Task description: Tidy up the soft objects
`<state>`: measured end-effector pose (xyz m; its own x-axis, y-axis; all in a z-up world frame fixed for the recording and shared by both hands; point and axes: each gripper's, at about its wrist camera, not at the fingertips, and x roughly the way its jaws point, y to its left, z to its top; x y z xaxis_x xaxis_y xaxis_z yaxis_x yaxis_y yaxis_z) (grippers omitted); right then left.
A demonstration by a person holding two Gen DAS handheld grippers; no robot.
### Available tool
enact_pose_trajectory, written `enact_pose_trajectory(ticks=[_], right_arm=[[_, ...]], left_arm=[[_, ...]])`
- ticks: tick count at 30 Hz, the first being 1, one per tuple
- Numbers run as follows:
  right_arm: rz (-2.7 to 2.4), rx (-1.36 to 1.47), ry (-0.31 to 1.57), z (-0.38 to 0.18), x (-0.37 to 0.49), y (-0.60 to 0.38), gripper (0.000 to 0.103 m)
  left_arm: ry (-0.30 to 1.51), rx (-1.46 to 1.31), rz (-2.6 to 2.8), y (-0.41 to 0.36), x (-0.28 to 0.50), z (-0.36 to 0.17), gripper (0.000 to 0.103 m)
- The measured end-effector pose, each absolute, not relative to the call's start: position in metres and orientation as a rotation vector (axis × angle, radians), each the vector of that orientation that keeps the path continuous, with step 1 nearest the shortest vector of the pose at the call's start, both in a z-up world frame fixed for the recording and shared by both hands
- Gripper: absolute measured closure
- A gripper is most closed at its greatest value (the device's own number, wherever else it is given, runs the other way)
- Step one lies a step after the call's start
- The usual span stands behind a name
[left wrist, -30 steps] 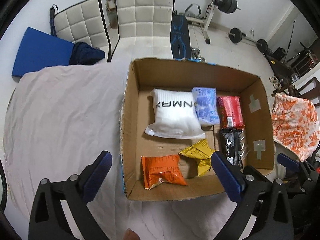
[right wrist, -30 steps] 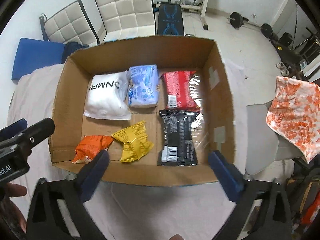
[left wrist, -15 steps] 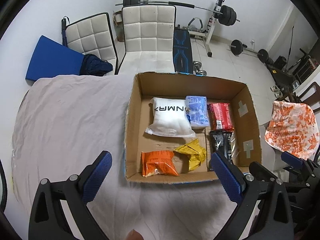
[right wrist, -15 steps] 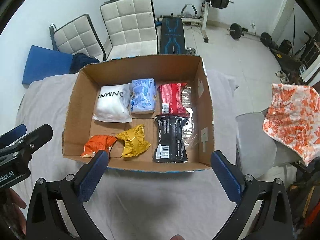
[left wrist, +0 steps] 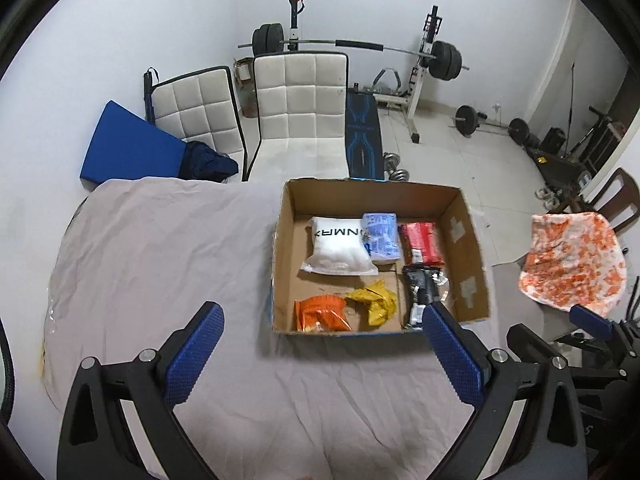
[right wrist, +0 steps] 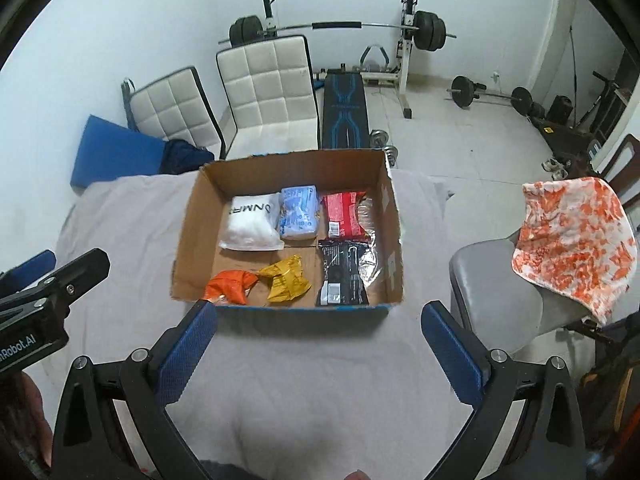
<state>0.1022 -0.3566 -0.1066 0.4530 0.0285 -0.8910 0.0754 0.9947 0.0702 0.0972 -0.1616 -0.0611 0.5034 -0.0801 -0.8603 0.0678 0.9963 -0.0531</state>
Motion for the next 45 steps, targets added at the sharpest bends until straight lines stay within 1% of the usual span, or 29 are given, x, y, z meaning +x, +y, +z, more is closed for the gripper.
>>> enact_pose_trajectory(ticks=[15, 23, 31, 45], right_arm=[[-0.057, 0.110, 0.970, 0.015, -0.031, -0.353, 0.000], [-0.092, 0.106, 0.906, 0.057, -0.081, -0.354, 0.000], [-0.087, 0.091, 0.895, 0.072, -0.097, -0.350, 0.000], [-0.073, 0.080, 0.884, 0.075, -0.098, -0.338, 0.000]], left_arm=[[0.961, 0.009, -0.109, -0.153, -0.014, 0.025, 0.001], [0.915, -0.007, -0.084, -0.141, -0.046, 0.051, 0.001], [0.906, -0.015, -0.060, -0.132, -0.062, 0.057, 0.001], [0.900, -0.004, -0.061, -0.130, -0.073, 0.060, 0.001]])
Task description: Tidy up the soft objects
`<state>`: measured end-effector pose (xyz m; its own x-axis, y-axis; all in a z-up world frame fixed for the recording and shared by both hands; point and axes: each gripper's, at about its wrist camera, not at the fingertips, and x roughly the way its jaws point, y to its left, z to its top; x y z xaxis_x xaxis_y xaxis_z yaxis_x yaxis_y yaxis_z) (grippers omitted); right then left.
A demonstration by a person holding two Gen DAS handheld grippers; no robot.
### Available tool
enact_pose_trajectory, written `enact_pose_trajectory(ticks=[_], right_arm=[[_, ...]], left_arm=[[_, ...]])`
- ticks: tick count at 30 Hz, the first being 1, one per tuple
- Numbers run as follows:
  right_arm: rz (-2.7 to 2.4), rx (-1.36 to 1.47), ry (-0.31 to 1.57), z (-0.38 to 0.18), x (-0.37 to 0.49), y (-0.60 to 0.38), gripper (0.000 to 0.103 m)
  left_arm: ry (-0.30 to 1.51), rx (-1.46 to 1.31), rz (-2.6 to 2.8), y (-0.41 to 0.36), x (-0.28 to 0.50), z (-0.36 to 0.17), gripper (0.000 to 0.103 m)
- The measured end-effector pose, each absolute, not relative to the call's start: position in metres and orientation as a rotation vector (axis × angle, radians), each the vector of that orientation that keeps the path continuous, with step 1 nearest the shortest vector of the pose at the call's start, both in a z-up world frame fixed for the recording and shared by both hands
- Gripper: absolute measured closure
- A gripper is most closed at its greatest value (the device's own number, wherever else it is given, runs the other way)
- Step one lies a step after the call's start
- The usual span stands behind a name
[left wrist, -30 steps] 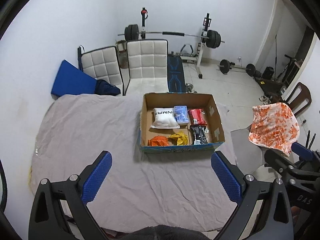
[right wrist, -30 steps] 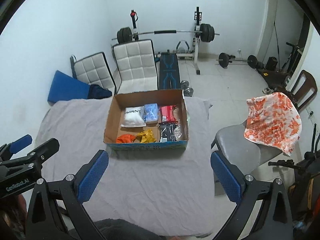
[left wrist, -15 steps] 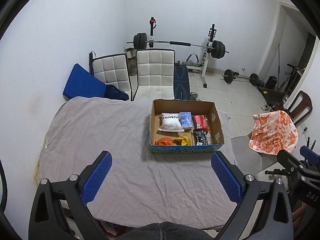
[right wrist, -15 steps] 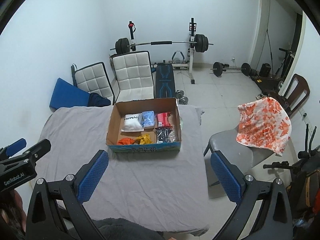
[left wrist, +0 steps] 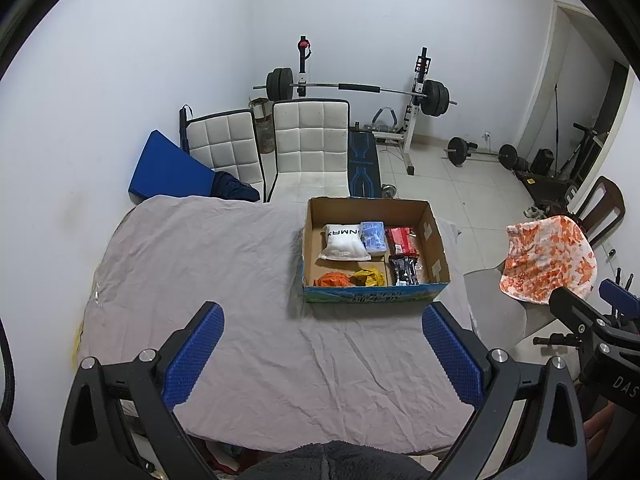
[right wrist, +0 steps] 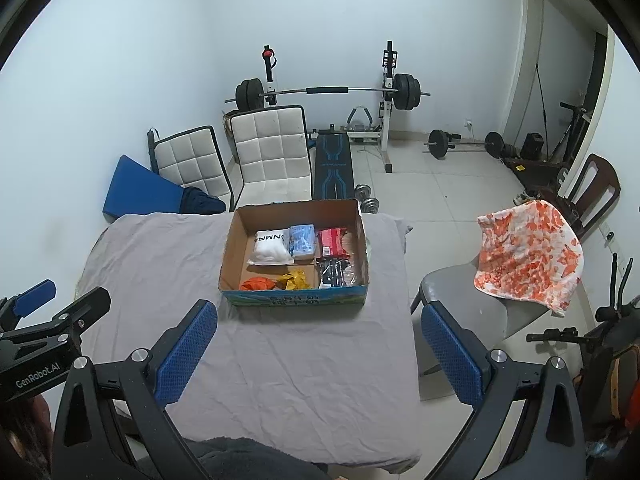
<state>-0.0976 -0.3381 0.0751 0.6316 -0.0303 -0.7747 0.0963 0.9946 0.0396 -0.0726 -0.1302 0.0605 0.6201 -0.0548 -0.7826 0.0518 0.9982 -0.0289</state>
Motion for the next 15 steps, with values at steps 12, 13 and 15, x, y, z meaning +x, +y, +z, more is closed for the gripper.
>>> enact_pose_trajectory(ticks=[12, 13, 15], right_arm=[[-0.069, 0.074, 0.888, 0.0755, -0.0965, -0.3335, 0.000], [-0.068, 0.073, 0.888, 0.0755, -0.0965, -0.3333, 0.000], [-0.066, 0.069, 0.887, 0.0768, -0.0964, -0.3317, 0.000]], left_arm=[[0.898, 0.003, -0.067, -0.1235, -0.0766, 0.0617, 0.001], [0.897, 0.004, -0.067, -0.1234, -0.0766, 0.0618, 0.001], [0.898, 0.004, -0.068, -0.1233, -0.0765, 0.0614, 0.001]])
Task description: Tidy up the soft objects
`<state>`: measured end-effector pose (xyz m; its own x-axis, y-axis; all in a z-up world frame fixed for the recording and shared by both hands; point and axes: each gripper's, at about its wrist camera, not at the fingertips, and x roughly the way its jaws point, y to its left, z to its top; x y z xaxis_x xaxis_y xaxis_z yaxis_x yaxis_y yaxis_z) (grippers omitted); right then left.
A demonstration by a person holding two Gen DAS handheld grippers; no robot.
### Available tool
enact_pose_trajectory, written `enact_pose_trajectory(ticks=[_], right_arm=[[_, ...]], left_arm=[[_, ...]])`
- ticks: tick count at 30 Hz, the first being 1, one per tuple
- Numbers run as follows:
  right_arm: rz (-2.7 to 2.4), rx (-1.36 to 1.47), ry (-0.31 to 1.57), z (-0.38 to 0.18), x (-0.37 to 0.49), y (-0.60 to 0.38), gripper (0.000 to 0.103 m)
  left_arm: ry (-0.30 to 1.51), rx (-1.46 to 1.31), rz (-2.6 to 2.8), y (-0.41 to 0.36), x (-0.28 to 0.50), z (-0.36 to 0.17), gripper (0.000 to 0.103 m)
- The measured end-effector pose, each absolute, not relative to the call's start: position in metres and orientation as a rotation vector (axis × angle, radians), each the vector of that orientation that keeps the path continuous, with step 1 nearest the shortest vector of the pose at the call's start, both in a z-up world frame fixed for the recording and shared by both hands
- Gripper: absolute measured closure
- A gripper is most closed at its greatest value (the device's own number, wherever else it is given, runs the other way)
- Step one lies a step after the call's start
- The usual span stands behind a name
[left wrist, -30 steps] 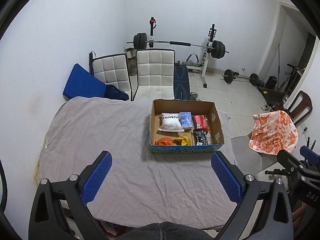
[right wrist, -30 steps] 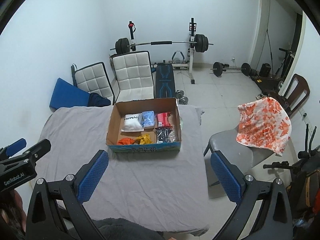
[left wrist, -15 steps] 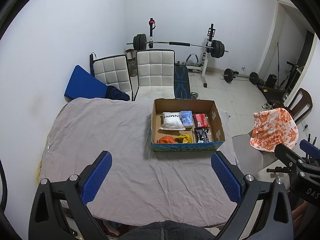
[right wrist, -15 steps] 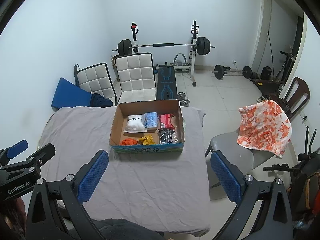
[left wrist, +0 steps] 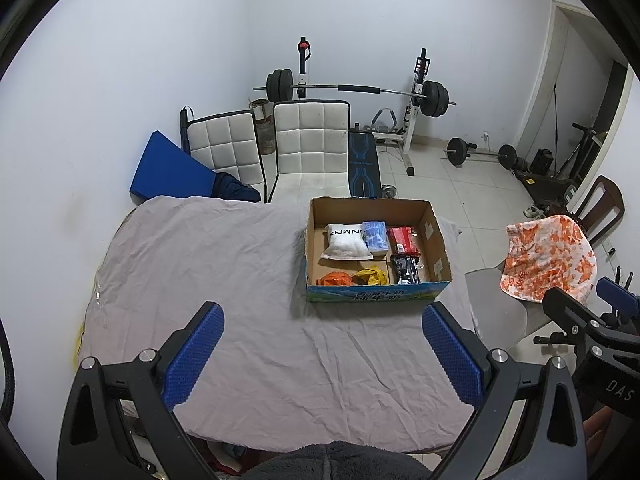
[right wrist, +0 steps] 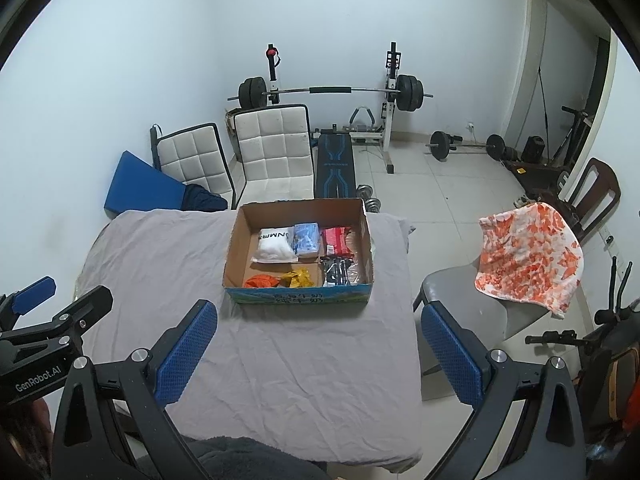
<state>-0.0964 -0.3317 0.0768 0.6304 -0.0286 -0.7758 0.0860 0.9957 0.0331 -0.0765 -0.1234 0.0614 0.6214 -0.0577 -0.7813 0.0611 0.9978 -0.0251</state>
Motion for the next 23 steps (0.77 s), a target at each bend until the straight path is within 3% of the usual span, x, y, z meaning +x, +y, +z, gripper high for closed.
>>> enact_pose_trajectory(ticks=[23], right_arm=[[-0.055, 0.057, 0.874, 0.0820, -0.0980, -0.3331, 0.000]], left_arm=[[0.890, -0.002, -0.081, -0.1188, -0.0752, 0.0667, 0.001]])
